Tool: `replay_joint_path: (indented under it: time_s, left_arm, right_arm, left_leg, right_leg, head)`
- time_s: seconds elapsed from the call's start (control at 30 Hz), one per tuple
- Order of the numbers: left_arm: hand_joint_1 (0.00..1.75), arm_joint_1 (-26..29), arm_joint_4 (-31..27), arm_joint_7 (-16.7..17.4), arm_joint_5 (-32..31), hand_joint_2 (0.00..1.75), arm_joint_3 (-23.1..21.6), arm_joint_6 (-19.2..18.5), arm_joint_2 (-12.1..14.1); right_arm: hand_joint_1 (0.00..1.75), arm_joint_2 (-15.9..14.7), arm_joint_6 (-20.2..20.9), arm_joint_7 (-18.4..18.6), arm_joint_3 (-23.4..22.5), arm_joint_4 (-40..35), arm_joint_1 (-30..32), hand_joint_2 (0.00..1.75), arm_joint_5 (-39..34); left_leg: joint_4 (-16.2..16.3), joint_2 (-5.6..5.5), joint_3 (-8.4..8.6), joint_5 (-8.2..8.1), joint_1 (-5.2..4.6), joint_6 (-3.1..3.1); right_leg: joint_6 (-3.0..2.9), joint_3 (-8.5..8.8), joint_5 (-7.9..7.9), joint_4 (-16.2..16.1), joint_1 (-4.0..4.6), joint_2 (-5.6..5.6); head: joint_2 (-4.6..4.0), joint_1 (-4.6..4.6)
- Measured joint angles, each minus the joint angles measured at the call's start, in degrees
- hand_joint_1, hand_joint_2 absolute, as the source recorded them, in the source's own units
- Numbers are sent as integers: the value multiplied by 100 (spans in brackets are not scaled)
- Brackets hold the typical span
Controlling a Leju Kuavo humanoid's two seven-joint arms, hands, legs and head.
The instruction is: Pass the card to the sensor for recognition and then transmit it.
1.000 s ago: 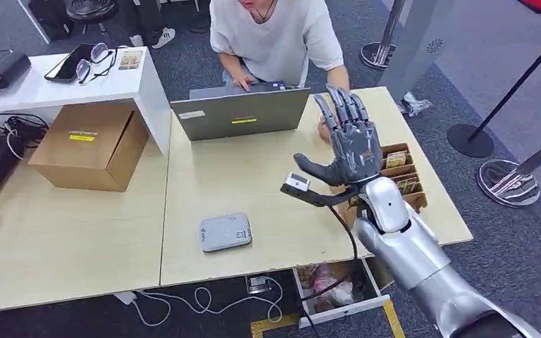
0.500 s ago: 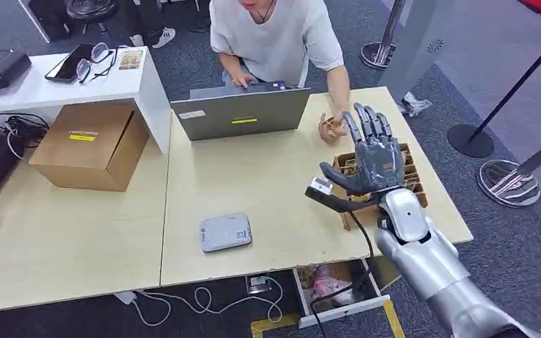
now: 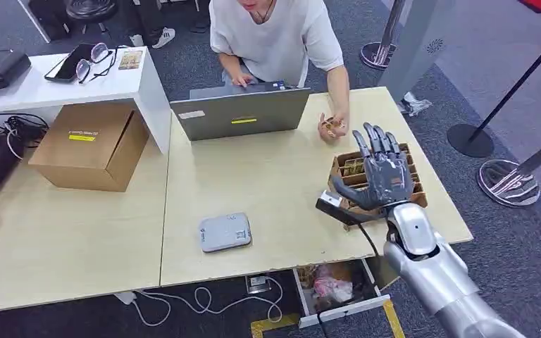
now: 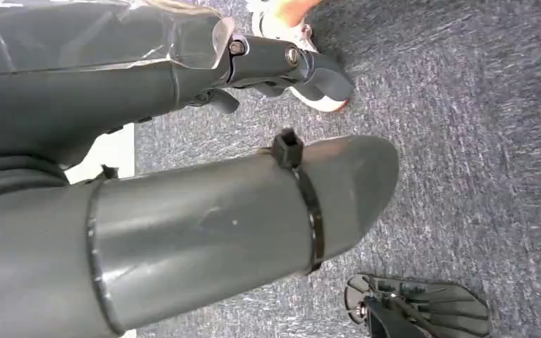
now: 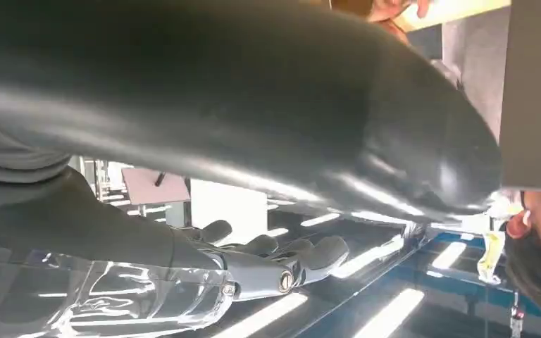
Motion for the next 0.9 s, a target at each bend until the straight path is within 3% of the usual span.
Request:
replay_joint_path:
  time_s: [0.6, 0.9]
  left_arm:
    - [0, 7, 0, 6, 4, 0, 0, -4, 50]
    - [0, 25, 0, 9, 17, 0, 0, -24, 55]
  right_arm:
    - [0, 0, 166, 55, -13, 413, -92, 175, 28]
    - [0, -42, 230, 37, -181, 242, 81, 175, -420]
  left_leg:
    - [0, 0, -2, -2, -1, 3]
    - [0, -1, -1, -3, -1, 5]
  right_leg:
    - [1, 0, 0, 0, -1, -2]
    - [7, 0, -5, 0, -1, -3]
  head:
    - [0, 0]
    - [0, 0]
